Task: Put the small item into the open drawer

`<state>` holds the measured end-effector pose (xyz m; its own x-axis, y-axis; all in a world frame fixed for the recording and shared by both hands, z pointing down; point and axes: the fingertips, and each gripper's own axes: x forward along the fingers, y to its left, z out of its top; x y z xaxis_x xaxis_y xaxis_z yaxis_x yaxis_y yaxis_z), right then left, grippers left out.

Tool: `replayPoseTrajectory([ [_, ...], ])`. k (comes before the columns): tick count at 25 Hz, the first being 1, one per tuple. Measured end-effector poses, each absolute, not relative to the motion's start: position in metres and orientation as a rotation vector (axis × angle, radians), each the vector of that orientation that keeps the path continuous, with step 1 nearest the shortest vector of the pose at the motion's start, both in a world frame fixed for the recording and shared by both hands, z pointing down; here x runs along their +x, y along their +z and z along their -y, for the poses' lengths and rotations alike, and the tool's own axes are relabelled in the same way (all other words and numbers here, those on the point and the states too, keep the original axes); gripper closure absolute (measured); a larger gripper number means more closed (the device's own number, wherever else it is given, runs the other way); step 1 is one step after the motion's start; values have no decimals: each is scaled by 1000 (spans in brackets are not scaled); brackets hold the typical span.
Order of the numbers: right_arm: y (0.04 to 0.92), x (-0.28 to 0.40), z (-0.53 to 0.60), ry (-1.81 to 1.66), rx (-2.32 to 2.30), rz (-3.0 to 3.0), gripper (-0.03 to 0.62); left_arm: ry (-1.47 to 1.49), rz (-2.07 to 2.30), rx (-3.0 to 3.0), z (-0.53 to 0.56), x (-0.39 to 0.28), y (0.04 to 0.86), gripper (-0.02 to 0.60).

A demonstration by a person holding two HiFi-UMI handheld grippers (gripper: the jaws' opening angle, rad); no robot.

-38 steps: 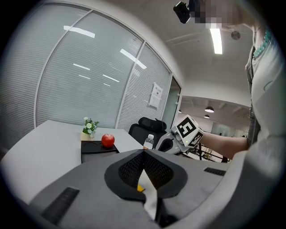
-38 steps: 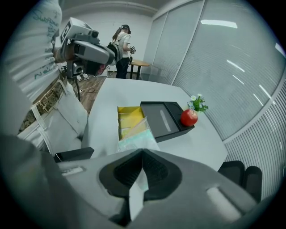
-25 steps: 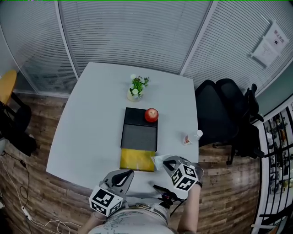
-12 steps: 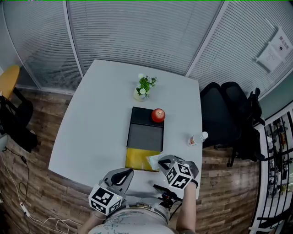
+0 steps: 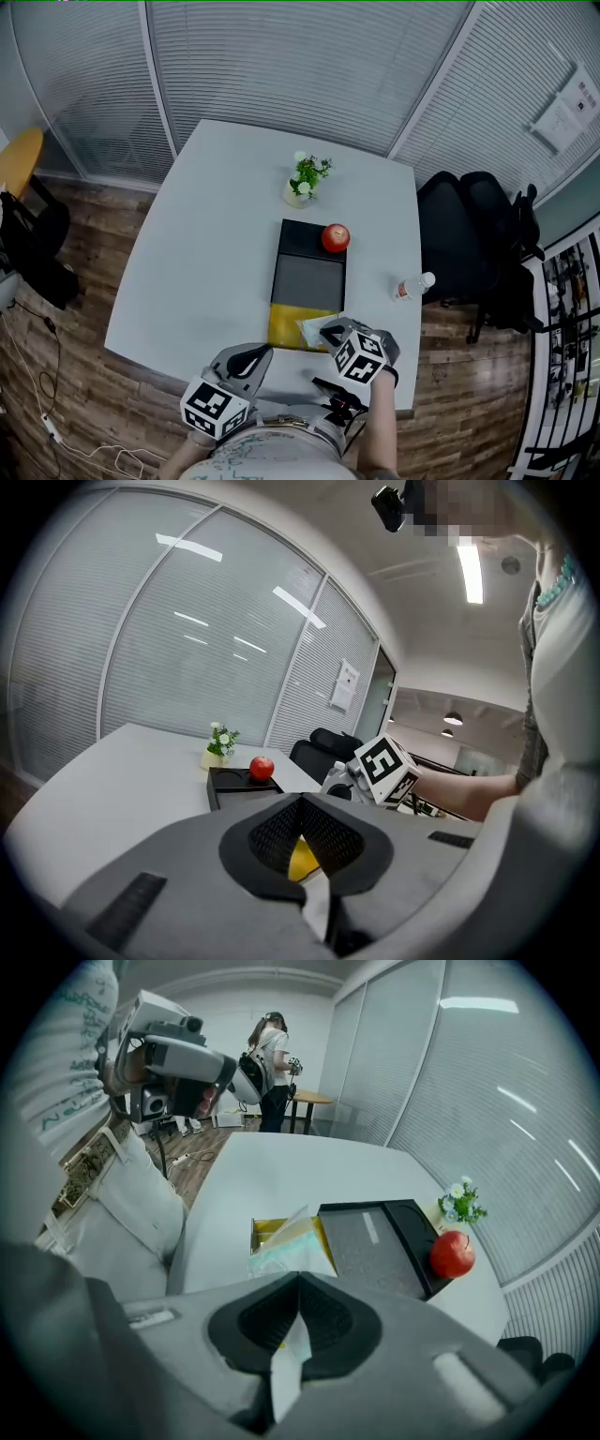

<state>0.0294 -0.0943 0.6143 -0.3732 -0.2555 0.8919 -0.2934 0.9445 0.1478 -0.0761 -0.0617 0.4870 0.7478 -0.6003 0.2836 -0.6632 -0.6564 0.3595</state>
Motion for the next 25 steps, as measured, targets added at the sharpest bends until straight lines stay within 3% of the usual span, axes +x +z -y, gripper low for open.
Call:
replayPoseTrajectory([
  [25,674,10,96,130,470,1929,589,302,907,2527,56,-114,499,584],
])
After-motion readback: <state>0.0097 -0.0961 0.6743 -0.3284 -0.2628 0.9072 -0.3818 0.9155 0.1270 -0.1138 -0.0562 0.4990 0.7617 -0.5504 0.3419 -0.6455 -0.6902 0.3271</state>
